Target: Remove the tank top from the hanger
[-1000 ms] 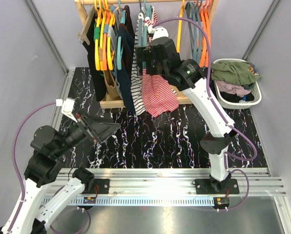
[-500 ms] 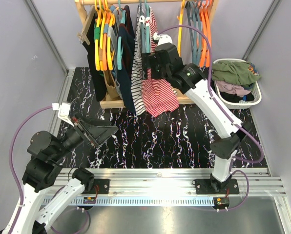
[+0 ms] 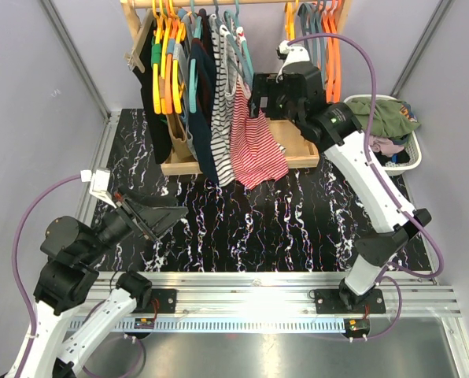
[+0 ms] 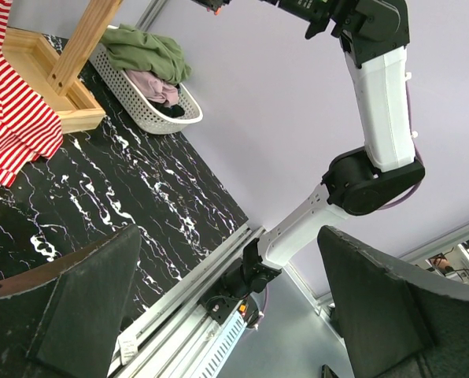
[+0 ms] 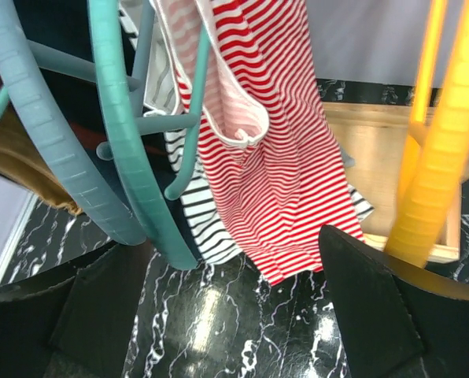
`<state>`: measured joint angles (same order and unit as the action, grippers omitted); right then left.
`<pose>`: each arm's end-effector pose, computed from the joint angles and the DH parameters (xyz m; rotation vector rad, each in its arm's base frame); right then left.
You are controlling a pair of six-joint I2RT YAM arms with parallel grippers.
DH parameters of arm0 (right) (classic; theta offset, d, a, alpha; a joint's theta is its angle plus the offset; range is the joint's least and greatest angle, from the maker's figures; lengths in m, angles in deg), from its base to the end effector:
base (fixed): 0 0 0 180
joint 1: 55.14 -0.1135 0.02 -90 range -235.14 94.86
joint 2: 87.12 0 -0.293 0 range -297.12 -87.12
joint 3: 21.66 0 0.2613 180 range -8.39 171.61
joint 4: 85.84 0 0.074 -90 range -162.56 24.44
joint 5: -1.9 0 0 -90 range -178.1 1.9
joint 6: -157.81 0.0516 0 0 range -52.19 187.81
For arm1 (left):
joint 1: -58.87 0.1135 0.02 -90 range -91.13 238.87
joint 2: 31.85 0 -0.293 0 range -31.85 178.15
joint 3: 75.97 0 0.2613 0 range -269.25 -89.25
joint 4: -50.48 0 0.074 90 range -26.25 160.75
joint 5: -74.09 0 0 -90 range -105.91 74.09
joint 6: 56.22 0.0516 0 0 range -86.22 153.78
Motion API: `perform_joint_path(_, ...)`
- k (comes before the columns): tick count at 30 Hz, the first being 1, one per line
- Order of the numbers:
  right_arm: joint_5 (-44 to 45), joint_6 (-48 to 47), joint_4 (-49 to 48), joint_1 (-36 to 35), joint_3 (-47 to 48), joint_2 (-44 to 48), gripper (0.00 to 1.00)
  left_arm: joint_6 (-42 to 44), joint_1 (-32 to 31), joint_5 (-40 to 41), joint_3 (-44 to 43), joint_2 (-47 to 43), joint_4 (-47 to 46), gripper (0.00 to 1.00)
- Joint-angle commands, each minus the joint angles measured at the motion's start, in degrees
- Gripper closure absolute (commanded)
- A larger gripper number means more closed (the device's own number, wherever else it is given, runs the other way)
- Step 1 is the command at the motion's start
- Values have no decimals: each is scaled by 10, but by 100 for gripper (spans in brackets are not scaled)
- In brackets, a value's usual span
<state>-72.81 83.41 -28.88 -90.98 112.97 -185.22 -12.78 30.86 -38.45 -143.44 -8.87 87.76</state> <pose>0.3219 0.2157 0.5159 -0.1612 1.9228 0.3468 0.0413 -0.0444 0.4263 0.0969 1.6000 -1.3224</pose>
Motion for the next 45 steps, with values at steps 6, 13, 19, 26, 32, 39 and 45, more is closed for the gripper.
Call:
perform_joint_path(6, -118, -7, -65, 32, -42, 46, 3, -7, 2, 0, 4, -16, -12, 1)
perform_joint_path(13, -104, -14, -90, 56, -78, 64, 4, -18, 2, 0, 10, -24, -19, 1)
perform_joint_path(19, -102, -26, -98, 70, -78, 69, 5, -30, 2, 7, 21, -33, -30, 1)
perform_joint_path(26, -181, -55, -61, 73, 62, -4, 14, -29, 2, 3, 16, -20, -41, 1)
perform_joint_path(32, -183, -74, -1, 72, 192, -99, 24, -28, 2, 5, 14, -20, -36, 1)
perform_joint_path(39, -199, -70, -3, 72, 185, -115, 27, -20, 1, 8, 4, -21, -21, 1)
perform_joint_path(45, -88, -31, 12, 72, 130, -53, 16, -19, 2, 15, 5, -22, -21, 1)
